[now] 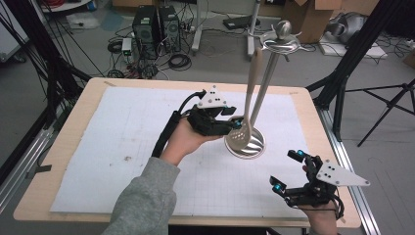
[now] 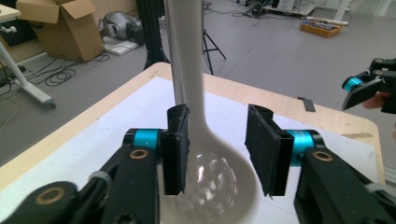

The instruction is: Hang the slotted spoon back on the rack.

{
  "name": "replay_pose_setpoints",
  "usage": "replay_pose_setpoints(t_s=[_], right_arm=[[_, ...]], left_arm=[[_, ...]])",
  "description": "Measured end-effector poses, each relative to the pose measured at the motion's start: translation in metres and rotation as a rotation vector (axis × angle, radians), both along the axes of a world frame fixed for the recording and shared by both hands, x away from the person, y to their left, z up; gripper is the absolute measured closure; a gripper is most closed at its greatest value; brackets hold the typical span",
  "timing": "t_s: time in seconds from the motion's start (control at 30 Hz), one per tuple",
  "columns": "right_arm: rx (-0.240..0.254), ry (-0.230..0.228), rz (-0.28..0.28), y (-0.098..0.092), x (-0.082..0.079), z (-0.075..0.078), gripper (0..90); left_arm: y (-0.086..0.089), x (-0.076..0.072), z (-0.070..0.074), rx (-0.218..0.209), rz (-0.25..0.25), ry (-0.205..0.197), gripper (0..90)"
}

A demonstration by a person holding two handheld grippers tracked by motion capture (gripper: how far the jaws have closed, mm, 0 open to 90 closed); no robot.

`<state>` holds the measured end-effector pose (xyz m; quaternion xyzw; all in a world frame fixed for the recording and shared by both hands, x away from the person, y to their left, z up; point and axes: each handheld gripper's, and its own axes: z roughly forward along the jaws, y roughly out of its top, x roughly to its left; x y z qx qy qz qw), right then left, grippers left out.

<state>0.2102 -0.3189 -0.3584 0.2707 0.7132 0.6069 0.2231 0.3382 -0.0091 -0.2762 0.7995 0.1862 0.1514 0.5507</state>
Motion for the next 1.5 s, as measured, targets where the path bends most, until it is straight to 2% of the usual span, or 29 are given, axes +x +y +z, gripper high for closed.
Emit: replay_pose_setpoints(t_s=[0.17, 0.27, 0.37, 0.43, 0.6, 0.73, 0.93, 1.5], right_arm=[[0.003, -0.001, -0.001, 0.0, 0.0, 0.0, 1.5], [-0.001, -0.002, -0.003, 0.0, 0.001, 0.0, 1.5], [-0.003, -0.001, 0.0, 0.001, 0.001, -0.001, 1.5], [-0.003, 0.007, -0.001, 0.002, 0.001, -0.001, 1.5], [-0.009, 0.005, 0.002, 0.003, 0.003, -0.002, 1.5], [-0.016, 0.007, 0.006, 0.005, 0.004, -0.003, 1.5], [-0.012, 0.012, 0.008, 0.006, 0.004, -0.003, 1.5], [-0.016, 0.007, 0.012, 0.009, 0.012, -0.003, 1.5]], left_arm=[[0.01, -0.003, -0.002, -0.012, -0.042, -0.019, 40.1], [0.018, -0.005, -0.006, -0.029, -0.062, -0.044, 33.3], [0.028, -0.007, -0.008, -0.025, -0.051, -0.045, 25.7], [0.034, -0.008, -0.01, -0.037, -0.044, -0.043, 20.0], [0.049, -0.014, -0.012, -0.072, -0.051, -0.044, 13.8], [0.059, -0.02, -0.014, -0.101, -0.061, -0.046, 13.7], [0.079, -0.026, -0.018, -0.115, -0.051, -0.054, 13.8], [0.144, -0.037, -0.034, -0.144, 0.055, -0.064, 13.8]])
